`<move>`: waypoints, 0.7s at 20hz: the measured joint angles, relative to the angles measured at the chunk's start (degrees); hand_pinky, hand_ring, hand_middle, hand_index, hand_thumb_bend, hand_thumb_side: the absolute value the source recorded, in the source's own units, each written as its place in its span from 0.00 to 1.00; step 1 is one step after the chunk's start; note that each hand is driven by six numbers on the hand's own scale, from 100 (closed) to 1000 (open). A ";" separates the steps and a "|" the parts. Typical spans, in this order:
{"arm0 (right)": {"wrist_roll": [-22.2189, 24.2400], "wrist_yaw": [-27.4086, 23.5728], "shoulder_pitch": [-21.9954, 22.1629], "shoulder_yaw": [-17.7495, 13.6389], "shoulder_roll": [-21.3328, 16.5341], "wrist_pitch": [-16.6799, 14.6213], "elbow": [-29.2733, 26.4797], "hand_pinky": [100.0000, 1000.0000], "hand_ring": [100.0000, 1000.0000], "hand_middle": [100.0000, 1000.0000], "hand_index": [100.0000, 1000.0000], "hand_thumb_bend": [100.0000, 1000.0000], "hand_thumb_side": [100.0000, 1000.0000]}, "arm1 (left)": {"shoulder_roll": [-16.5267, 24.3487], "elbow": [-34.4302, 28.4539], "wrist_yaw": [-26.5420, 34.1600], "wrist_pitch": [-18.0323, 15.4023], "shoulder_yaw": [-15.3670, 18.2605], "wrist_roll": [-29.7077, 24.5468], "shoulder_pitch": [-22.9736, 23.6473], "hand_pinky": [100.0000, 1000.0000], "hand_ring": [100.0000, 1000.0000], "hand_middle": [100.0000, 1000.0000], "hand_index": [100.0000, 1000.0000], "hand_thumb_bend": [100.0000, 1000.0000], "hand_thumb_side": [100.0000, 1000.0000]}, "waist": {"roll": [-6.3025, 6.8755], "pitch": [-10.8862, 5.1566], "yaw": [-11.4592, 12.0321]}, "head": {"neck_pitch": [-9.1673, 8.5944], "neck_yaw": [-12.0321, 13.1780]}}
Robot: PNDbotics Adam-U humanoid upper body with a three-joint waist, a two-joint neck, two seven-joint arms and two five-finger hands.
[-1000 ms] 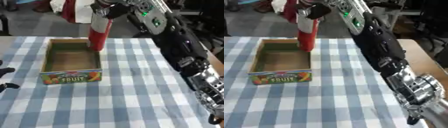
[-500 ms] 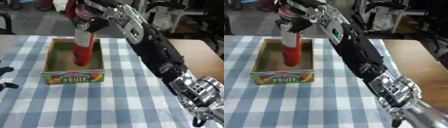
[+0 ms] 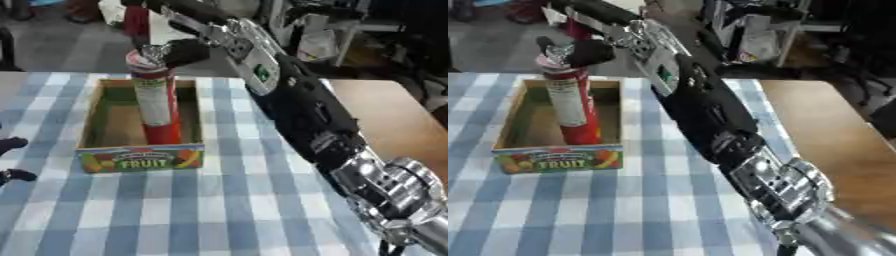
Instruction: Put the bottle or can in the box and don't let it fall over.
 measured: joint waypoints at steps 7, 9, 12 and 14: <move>-5.47 -12.36 13.14 -1.91 -8.40 2.57 -14.35 0.67 0.78 0.82 1.00 0.00 0.41 | 0.61 0.08 -0.14 -0.03 0.72 0.56 2.16 0.50 0.91 0.66 0.95 0.27 0.99 | -0.92 -0.82 -4.93 | 1.01 3.84; -7.29 -16.88 21.26 -3.46 -10.21 3.88 -19.99 0.59 0.74 0.78 0.99 0.00 0.50 | 0.77 0.18 -0.51 -0.04 1.02 0.80 2.76 0.50 0.91 0.66 0.95 0.27 1.00 | -1.05 -0.90 -6.29 | 1.39 5.56; -9.71 -22.30 34.13 -6.33 -10.42 5.71 -27.50 0.39 0.64 0.76 0.99 0.00 0.55 | 1.13 0.41 -1.18 -0.06 1.52 1.22 3.97 0.50 0.91 0.66 0.95 0.27 1.00 | -1.33 -0.98 -8.76 | 2.05 8.64; -11.13 -24.48 41.02 -8.18 -9.20 6.59 -30.98 0.30 0.59 0.75 0.99 0.00 0.56 | 1.52 0.43 -1.64 -0.09 1.83 1.50 4.67 0.50 0.91 0.66 0.95 0.27 1.00 | -1.30 -0.98 -10.13 | 2.26 10.61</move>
